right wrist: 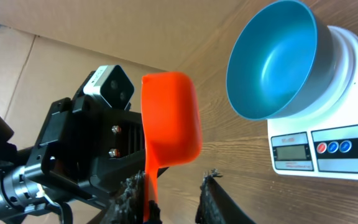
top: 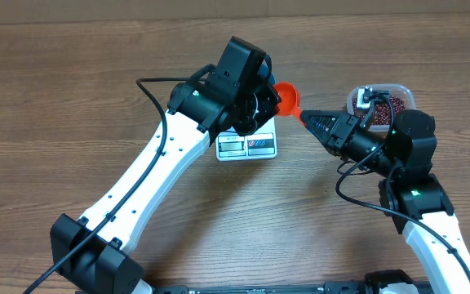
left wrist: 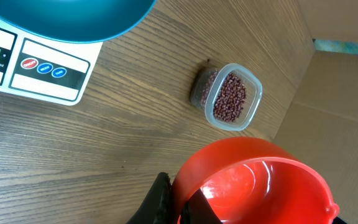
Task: Scoop item into bowl and weigh 150g on scale
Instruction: 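Grasp the red scoop handle with the right gripper from the left gripper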
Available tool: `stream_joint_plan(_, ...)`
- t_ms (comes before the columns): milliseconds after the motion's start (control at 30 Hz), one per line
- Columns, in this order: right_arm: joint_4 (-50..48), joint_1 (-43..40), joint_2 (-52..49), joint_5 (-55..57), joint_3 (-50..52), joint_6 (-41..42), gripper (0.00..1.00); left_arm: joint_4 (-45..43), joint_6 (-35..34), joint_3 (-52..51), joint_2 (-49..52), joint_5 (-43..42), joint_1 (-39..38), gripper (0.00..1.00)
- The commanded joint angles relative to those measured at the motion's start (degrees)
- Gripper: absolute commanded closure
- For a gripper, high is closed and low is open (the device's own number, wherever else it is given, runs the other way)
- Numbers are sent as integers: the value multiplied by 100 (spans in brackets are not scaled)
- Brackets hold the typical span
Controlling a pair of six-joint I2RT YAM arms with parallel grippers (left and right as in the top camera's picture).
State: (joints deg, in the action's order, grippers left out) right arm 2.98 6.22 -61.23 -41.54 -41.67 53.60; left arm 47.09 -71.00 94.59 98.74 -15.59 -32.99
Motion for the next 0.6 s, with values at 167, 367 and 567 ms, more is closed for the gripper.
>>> stream_joint_plan(167,13,4,85,70,-116,28,86,-37,72,20,28,105,74,96)
stream_joint_plan(367,28,4,85,35,-116,57,96,-39,72,20,26,116,72,95)
stream_joint_plan(567,28,4,85,37,-116,111,96,-63,72,20,26,125,74,69)
